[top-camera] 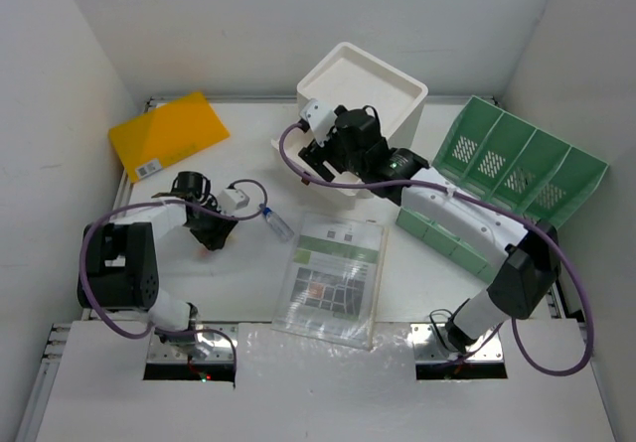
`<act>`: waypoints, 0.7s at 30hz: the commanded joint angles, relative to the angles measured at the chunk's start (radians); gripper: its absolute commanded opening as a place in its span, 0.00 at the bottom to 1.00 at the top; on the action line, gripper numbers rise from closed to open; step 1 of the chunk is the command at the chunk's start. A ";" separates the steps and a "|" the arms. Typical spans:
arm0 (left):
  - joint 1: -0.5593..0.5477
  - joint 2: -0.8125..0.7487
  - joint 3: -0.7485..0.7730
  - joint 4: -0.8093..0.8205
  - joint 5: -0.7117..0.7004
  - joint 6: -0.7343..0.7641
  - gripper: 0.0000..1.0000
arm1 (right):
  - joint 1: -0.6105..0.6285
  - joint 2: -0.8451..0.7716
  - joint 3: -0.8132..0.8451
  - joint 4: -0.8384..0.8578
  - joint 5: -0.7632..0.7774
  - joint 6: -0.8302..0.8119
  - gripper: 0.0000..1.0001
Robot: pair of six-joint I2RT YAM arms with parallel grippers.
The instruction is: Organize the desk
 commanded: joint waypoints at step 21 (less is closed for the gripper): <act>-0.593 -0.098 0.549 0.209 -0.154 0.062 0.00 | -0.040 -0.392 -0.096 -0.111 0.252 0.129 0.85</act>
